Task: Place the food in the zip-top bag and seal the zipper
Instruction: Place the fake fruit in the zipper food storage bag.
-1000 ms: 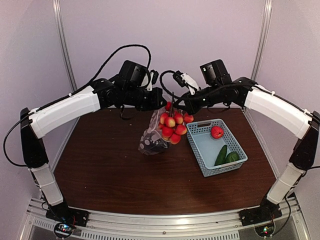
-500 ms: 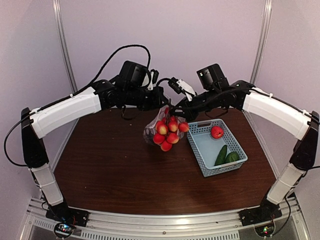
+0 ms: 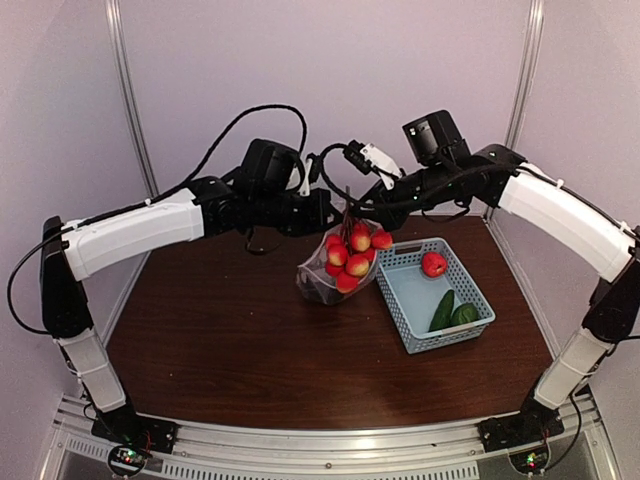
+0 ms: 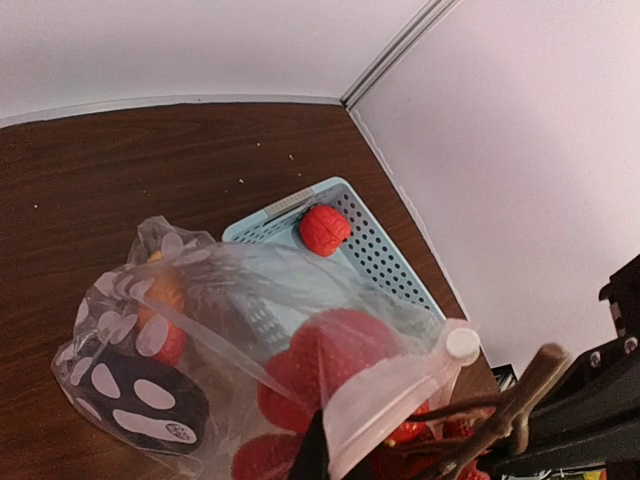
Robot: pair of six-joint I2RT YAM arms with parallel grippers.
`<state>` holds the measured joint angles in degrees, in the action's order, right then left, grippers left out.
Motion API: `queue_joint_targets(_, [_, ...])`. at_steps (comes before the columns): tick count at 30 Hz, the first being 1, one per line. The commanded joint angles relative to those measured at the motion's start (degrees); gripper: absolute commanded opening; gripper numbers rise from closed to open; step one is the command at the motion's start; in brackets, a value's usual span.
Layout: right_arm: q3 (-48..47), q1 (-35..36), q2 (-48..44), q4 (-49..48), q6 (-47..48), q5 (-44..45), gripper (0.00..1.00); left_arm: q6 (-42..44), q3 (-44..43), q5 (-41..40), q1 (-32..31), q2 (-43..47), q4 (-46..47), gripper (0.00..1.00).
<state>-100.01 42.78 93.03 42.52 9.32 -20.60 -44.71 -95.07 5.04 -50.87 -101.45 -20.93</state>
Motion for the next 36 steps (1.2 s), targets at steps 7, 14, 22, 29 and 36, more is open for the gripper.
queue_joint_targets(7, [-0.10, 0.44, 4.28, 7.27, 1.92, -5.90, 0.00, -5.34, 12.00, -6.24, -2.63, 9.09, 16.46, 0.00])
queue_joint_targets(14, [-0.76, 0.45, 6.33, 8.13, 2.63, -3.33, 0.00, -5.99, 13.15, -5.83, -2.65, 9.73, 18.96, 0.00])
queue_joint_targets(22, [-4.36, -0.74, 7.94, 5.37, -1.79, 1.32, 0.26, -6.08, 13.70, -1.62, -2.74, 8.93, 19.61, 0.00])
queue_joint_targets(29, [-11.64, -3.71, 7.23, 10.26, 0.70, -5.32, 0.52, -4.77, 14.38, -6.34, -2.72, 10.40, 15.11, 0.00])
queue_joint_targets(36, [-1.48, -5.28, -3.25, 5.99, 0.49, -4.89, 0.50, -3.50, 16.01, -10.09, -2.11, 10.80, 14.26, 0.00])
